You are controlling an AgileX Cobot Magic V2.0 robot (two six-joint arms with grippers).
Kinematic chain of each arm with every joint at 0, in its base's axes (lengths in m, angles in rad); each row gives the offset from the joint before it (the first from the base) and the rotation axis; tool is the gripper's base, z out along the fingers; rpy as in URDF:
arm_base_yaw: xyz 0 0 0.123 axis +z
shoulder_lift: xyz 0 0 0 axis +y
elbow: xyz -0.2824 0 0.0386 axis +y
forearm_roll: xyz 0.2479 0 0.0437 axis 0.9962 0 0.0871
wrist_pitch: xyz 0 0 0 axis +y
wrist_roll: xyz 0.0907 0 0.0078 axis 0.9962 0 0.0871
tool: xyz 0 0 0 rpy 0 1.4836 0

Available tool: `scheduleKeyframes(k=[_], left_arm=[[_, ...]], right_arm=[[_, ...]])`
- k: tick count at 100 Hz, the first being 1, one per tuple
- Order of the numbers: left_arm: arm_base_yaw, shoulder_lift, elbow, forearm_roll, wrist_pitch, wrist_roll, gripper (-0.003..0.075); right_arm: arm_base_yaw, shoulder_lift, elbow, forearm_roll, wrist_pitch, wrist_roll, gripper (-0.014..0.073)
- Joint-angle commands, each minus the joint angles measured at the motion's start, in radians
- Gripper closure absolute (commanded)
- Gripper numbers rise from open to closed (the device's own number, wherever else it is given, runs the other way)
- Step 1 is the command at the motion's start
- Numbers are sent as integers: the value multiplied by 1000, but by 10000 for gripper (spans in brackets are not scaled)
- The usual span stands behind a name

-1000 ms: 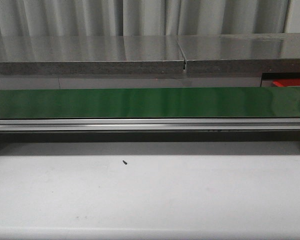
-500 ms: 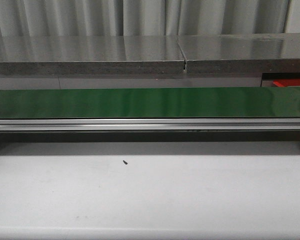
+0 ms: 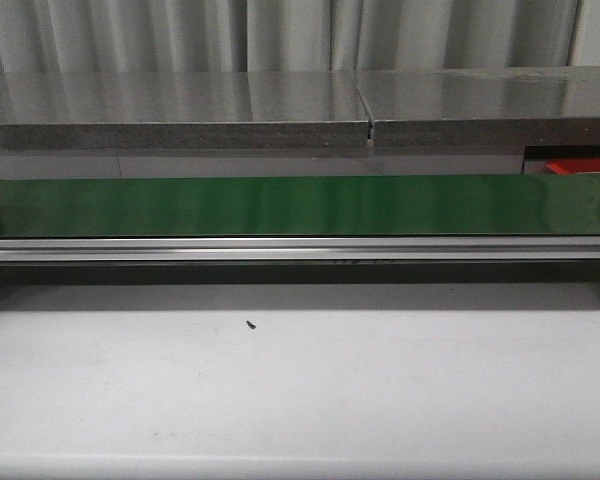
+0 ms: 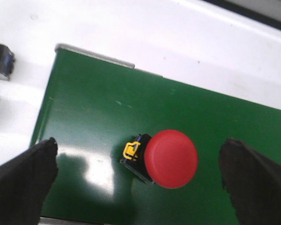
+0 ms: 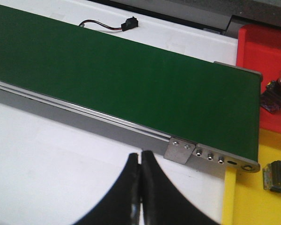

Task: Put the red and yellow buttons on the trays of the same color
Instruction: 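Set the red button on the belt and open the left gripper, then move the left gripper down over a yellow button and grasp it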

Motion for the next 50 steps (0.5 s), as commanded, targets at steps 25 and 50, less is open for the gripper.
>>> scheduleKeyframes(k=[25,50], left_arm=[[252,-114,-31,37,20,-1,61],[424,-22,-26,98,28,-1,61]], right_arm=[[0,-6,-28,20,-55,-12,692],[0,-6,-28,20,-55,-12,692]])
